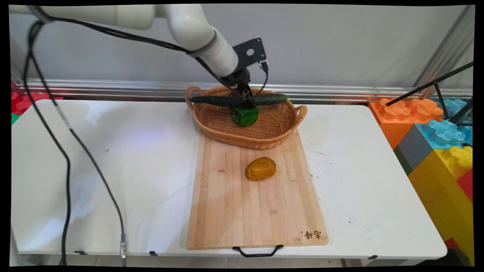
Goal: Pick up the cucumber from the vegetable basket, then place the picked object on the cutting board
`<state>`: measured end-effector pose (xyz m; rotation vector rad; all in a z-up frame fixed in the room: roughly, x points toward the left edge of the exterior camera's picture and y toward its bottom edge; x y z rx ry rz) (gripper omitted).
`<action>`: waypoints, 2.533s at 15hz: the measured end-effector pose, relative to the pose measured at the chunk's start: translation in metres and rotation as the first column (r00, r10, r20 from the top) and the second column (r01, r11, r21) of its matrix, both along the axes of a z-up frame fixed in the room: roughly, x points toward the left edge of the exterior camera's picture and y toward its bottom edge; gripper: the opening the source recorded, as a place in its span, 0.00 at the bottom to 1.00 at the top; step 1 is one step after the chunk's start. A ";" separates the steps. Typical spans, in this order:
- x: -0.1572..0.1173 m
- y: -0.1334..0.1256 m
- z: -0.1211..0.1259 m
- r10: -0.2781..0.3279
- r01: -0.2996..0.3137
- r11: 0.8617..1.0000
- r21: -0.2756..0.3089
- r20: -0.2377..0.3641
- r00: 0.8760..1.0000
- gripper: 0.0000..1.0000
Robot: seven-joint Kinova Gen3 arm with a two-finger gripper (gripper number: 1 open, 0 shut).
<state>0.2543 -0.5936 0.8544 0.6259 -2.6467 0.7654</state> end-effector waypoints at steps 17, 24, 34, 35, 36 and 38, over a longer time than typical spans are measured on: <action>-0.040 -0.030 -0.036 0.004 -0.005 1.000 -0.026 -0.040 0.999 0.00; -0.064 -0.002 0.037 -0.053 0.061 0.988 -0.138 0.062 0.997 0.00; -0.105 0.120 0.103 -0.038 0.037 0.996 0.081 0.019 0.999 0.00; -0.110 0.135 0.105 -0.031 0.030 0.993 0.116 0.007 0.999 0.00; -0.114 0.147 0.106 -0.022 0.022 0.989 0.145 -0.001 1.000 0.00; -0.122 0.172 0.103 -0.003 0.007 0.978 0.207 -0.018 1.000 0.00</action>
